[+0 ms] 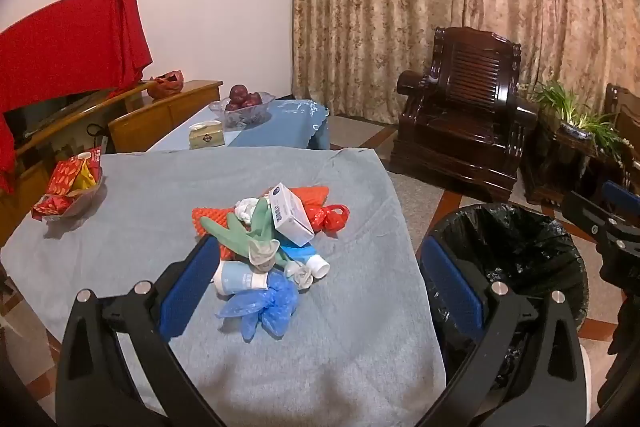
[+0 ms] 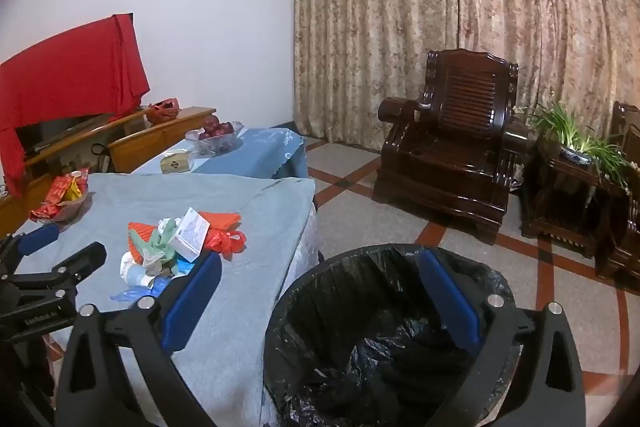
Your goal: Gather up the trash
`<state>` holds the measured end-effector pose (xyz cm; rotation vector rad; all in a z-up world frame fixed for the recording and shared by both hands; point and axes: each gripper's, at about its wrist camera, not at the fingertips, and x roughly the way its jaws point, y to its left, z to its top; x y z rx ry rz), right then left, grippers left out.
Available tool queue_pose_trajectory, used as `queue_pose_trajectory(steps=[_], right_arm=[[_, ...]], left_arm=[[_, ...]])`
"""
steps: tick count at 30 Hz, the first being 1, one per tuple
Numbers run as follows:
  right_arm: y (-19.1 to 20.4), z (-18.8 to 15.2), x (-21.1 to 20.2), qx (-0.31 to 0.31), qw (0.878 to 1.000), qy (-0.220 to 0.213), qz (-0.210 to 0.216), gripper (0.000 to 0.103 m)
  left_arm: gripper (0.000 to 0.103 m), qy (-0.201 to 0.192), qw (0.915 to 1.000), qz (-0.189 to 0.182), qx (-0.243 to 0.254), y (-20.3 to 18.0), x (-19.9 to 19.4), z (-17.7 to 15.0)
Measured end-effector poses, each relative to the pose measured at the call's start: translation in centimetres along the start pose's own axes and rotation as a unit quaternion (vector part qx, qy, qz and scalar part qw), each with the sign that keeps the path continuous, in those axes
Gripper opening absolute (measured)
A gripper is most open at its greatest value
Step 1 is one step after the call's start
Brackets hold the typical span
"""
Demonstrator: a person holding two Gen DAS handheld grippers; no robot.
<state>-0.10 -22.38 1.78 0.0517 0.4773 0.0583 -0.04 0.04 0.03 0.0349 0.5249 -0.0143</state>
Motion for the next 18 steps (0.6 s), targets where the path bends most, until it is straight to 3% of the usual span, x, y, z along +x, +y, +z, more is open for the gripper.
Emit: queue_pose_trajectory(steps=[18], right_arm=[[0.17, 0.0, 0.08, -0.003, 1.0, -0.001, 0.0, 0.097]], left_arm=[[0.098, 0.001, 1.0, 0.0, -0.002, 0.02, -0.04, -0.01]])
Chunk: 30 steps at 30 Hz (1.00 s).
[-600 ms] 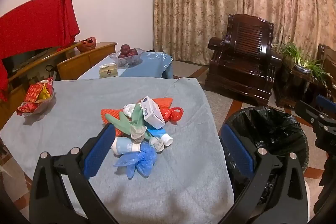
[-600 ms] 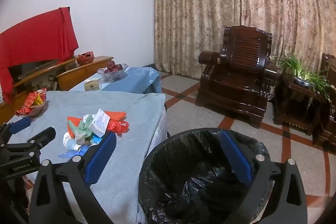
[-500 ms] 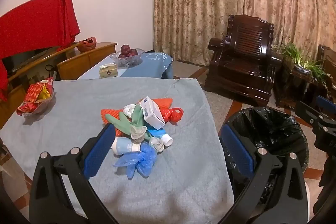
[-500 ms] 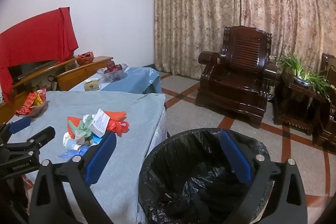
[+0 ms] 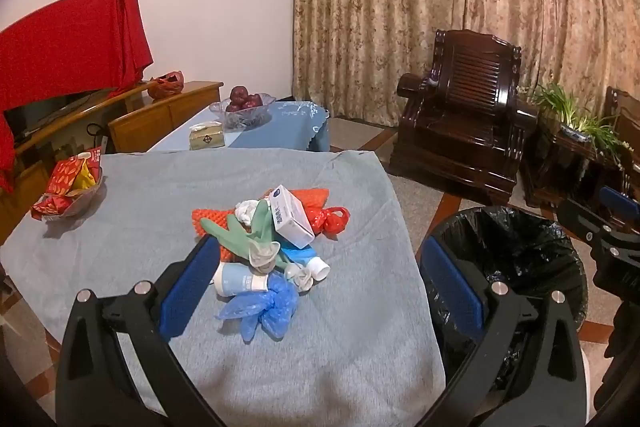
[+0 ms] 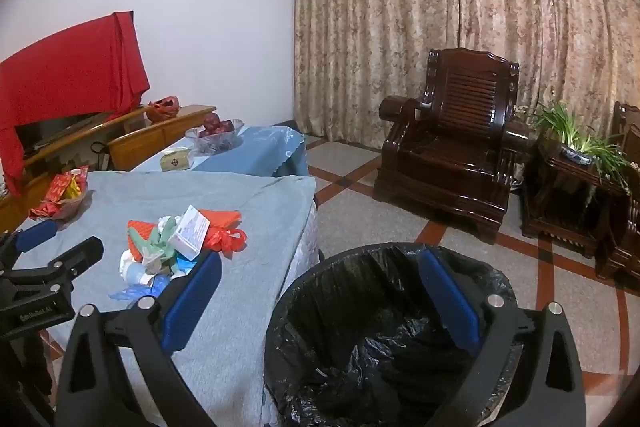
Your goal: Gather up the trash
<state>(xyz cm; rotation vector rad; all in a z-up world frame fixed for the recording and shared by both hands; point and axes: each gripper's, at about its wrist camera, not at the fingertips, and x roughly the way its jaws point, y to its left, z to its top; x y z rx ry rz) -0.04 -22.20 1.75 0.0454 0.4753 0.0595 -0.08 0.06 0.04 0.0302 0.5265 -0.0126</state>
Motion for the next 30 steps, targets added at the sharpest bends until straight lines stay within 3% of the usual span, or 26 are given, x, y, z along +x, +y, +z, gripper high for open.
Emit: queue_pose_trajectory(steps=[30], right_arm=[[0.07, 0.0, -0.08, -0.001, 1.0, 0.001, -0.001, 0.097]], left_arm=[[0.098, -0.003, 1.0, -0.001, -0.001, -0.31, -0.49, 0.68]])
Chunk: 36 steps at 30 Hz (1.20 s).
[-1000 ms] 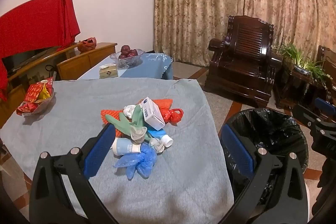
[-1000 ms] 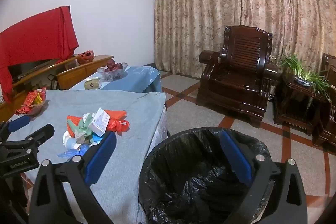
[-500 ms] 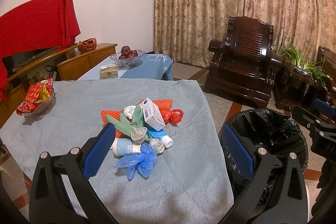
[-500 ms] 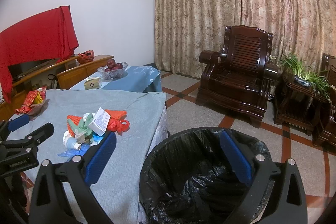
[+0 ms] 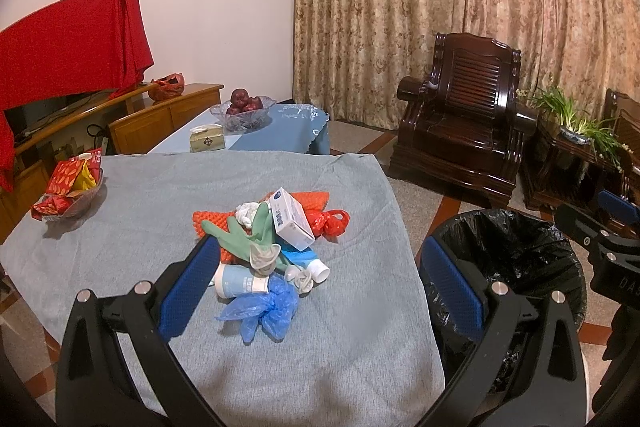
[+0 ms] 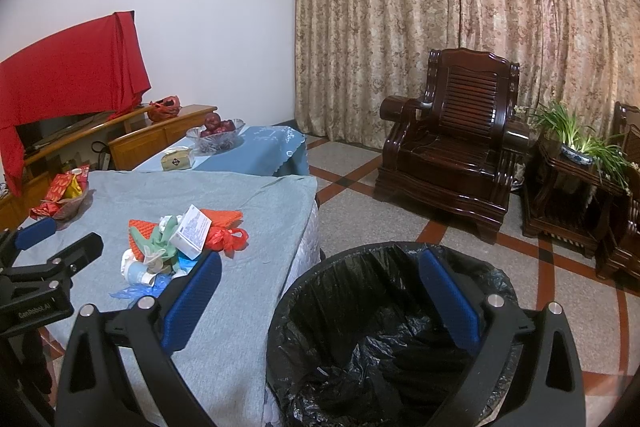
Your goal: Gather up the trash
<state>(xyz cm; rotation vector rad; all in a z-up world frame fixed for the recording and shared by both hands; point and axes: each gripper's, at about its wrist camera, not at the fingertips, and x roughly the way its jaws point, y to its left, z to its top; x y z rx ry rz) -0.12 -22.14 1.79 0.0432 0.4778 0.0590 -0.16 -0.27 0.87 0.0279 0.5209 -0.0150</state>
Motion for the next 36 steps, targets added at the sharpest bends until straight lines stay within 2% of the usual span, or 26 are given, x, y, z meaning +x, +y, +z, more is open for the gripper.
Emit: queue_pose_trajectory(steps=[10, 33, 36], right_arm=[[0.1, -0.2, 0.2, 0.001, 1.0, 0.002, 0.0, 0.097], [0.2, -0.3, 0.5, 0.0, 1.0, 0.003, 0.001, 0.097], [0.1, -0.3, 0.5, 0.0, 1.0, 0.002, 0.0, 0.097]], left_arm=[[0.098, 0.0, 1.0, 0.0, 0.0, 0.1, -0.3, 0.8], [0.098, -0.002, 1.0, -0.001, -0.001, 0.1, -0.2, 0.5], [0.098, -0.002, 1.0, 0.0, -0.001, 0.3, -0.8, 1.4]])
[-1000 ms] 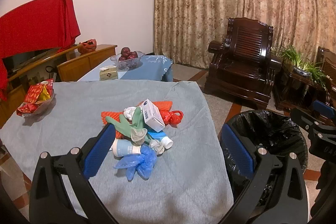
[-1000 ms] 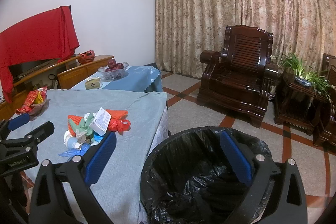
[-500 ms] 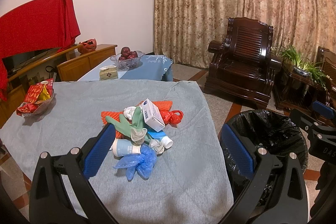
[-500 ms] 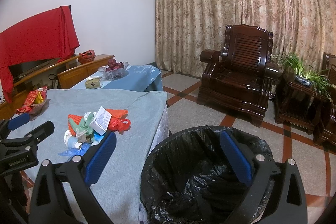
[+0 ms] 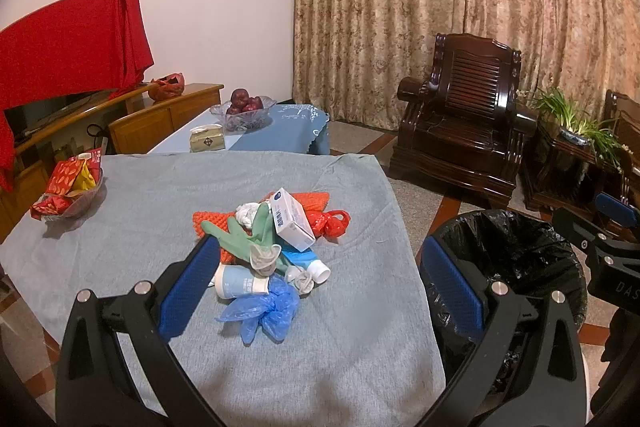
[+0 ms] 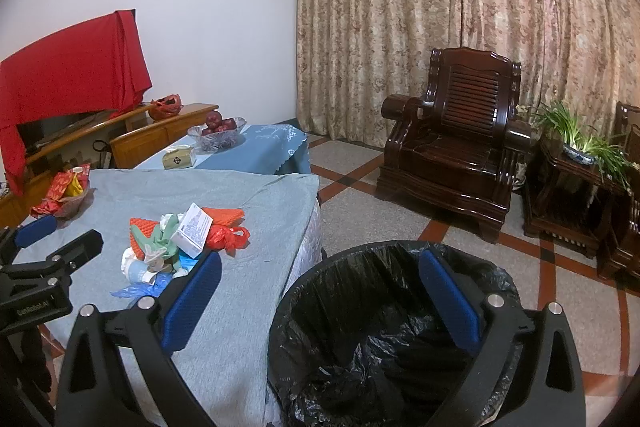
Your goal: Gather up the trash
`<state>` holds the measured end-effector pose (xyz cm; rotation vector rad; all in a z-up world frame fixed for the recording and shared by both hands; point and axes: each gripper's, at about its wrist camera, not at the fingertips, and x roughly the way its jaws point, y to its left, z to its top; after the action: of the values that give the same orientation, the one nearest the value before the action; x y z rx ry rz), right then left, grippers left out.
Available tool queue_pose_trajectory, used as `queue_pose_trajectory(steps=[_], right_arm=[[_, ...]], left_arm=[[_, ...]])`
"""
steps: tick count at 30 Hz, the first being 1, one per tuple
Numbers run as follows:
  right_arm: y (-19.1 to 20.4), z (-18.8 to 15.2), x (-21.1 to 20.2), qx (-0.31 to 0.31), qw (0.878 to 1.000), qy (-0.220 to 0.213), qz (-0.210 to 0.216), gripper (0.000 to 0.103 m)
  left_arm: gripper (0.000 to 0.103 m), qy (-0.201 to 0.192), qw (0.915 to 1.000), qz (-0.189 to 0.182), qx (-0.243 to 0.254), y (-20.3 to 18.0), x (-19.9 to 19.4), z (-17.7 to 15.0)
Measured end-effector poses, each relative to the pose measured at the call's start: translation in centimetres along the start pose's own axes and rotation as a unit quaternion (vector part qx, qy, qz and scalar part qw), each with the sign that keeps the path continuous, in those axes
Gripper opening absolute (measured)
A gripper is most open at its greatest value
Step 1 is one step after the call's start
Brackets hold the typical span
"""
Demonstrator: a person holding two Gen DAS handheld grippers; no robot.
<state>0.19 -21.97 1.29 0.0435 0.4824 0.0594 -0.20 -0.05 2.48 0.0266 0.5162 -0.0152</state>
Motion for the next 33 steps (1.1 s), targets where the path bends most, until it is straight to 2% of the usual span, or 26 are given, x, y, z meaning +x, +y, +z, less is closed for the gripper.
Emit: queue_pose_trajectory(steps=[7, 15, 17, 28, 33], right_arm=[[-0.1, 0.0, 0.1, 0.0, 1.0, 0.002, 0.001, 0.097], [1.7, -0.1, 1.6, -0.004, 1.0, 0.006, 0.014, 0.097], [2.1, -0.1, 2.2, -0.006, 1.0, 0.006, 0.021, 0.097], [6.6, -1.1, 9.3, -0.022, 0.997, 0.034, 0.073, 0.097], [8.8, -0.9, 13.2, -0.041, 0.994, 0.051, 0.092, 0.089]], left_arm=[[0.098, 0.0, 1.0, 0.0, -0.001, 0.0, -0.5, 0.5], [0.098, -0.004, 1.0, 0.002, -0.009, 1.2, 0.3, -0.1], [0.098, -0.01, 0.9998, 0.017, -0.011, 1.9, 0.9, -0.6], [0.098, 0.006, 0.9963, 0.074, -0.044, 9.9, 5.3, -3.9], [0.098, 0.026, 0.9931, 0.092, -0.068, 13.2, 8.0, -4.6]])
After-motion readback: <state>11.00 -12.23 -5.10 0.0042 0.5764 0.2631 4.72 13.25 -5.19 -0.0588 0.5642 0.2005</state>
